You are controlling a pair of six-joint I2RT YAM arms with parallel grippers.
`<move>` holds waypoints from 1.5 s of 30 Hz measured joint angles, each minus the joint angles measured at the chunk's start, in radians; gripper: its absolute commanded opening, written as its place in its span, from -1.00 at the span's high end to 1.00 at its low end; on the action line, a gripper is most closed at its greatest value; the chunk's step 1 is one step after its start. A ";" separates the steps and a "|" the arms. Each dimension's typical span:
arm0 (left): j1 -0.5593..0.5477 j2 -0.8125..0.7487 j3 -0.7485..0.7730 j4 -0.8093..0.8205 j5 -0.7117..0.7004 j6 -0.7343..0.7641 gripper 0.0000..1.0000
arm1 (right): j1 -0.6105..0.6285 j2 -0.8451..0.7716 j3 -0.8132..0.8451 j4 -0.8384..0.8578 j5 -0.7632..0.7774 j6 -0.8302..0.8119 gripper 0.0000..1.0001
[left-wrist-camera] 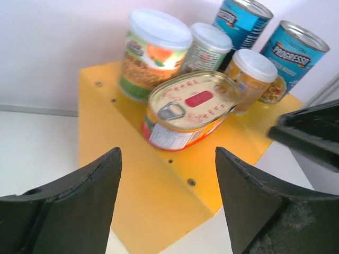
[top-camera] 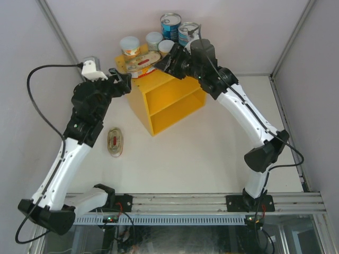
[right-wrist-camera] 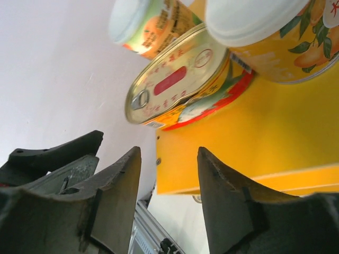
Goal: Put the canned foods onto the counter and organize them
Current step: Place the canned food on the counter, then pick up the canned food from the center of the board.
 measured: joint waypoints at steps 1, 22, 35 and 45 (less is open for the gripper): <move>-0.001 -0.023 -0.009 -0.013 -0.013 -0.001 -0.51 | 0.005 -0.021 -0.009 -0.001 0.003 -0.014 -0.01; -0.016 -0.067 -0.410 -0.544 -0.276 -0.494 -0.85 | 0.089 -0.586 -0.655 0.055 0.097 -0.174 -0.21; 0.119 0.047 -0.522 -0.528 -0.180 -0.544 -0.99 | 0.074 -0.741 -0.798 0.107 0.111 -0.177 -0.24; 0.174 0.132 -0.519 -0.540 -0.173 -0.462 -0.99 | 0.048 -0.744 -0.872 0.170 0.100 -0.168 -0.25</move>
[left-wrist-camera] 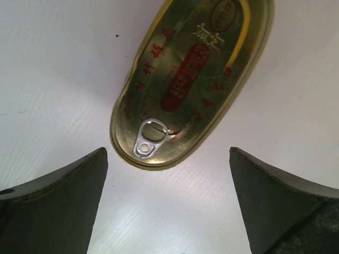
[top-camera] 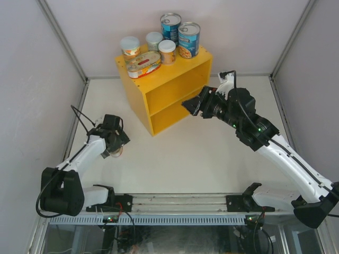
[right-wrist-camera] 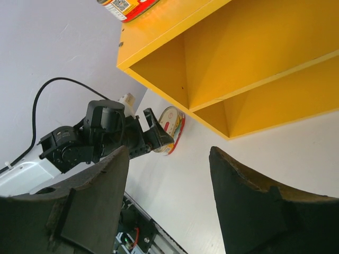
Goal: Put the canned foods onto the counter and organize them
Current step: Pick up the canned food from the center of the board.
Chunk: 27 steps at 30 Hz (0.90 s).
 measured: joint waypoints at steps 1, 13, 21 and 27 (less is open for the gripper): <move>0.005 0.010 0.000 -0.004 0.001 0.010 -1.00 | -0.002 -0.002 -0.007 0.006 -0.001 0.002 -0.26; 0.027 0.148 0.111 -0.061 -0.001 0.167 -1.00 | -0.054 -0.045 -0.030 0.048 -0.021 0.007 -0.26; 0.032 0.235 0.129 -0.070 -0.002 0.246 -1.00 | -0.061 -0.043 -0.035 0.066 -0.030 0.010 -0.26; 0.039 0.254 0.130 -0.069 -0.003 0.270 -0.99 | -0.061 -0.033 -0.035 0.080 -0.034 0.011 -0.26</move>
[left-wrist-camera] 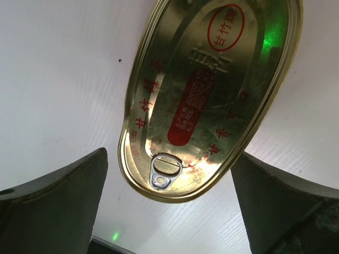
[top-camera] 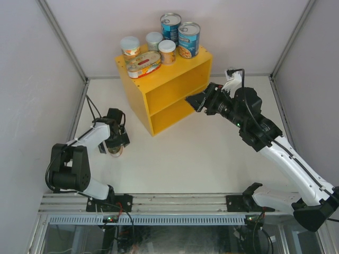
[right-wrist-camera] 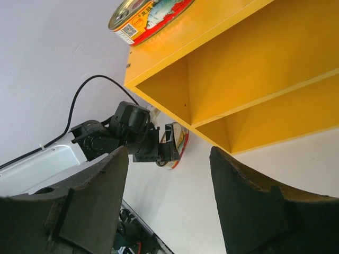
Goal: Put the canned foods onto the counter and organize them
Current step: Pick up the canned food from the center of the board.
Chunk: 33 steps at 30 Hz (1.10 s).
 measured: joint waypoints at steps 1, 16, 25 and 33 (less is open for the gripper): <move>0.000 0.006 0.002 0.001 -0.001 0.002 -0.99 | 0.000 0.003 0.000 0.002 0.000 0.000 -0.26; 0.000 0.045 0.019 0.077 -0.006 0.032 -0.93 | -0.002 0.019 0.000 -0.002 -0.001 0.011 -0.26; 0.001 0.058 0.019 0.097 -0.005 0.047 -0.79 | -0.002 0.018 0.000 -0.024 0.001 0.011 -0.26; 0.002 0.058 0.016 0.104 -0.004 0.044 -0.46 | 0.010 0.009 0.000 -0.047 0.005 0.010 -0.26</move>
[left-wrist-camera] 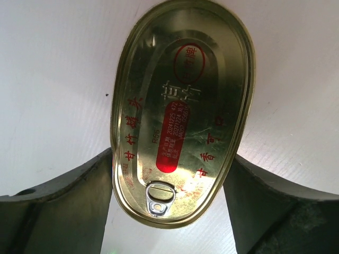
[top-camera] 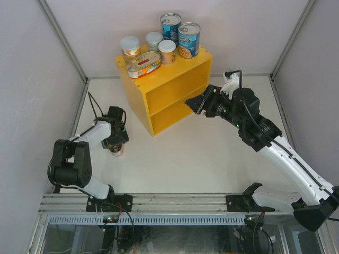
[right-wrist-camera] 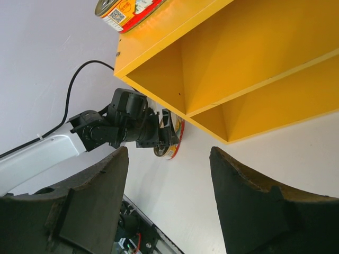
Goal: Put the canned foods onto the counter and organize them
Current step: Pick up the canned food from the center of the board.
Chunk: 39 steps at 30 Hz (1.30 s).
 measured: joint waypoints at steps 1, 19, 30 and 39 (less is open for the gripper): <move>0.000 0.000 0.000 0.000 0.000 -0.001 -0.43 | 0.002 -0.001 0.000 -0.003 0.000 0.000 -0.26; -0.049 -0.130 -0.100 0.015 0.053 -0.111 0.13 | 0.020 -0.064 -0.057 -0.035 0.007 0.000 -0.25; -0.109 -0.263 -0.151 -0.020 0.109 -0.157 0.22 | 0.029 -0.068 -0.057 -0.036 -0.014 0.000 -0.25; -0.179 -0.373 -0.189 -0.045 0.126 -0.184 0.27 | 0.052 -0.071 -0.100 -0.034 -0.054 0.025 -0.25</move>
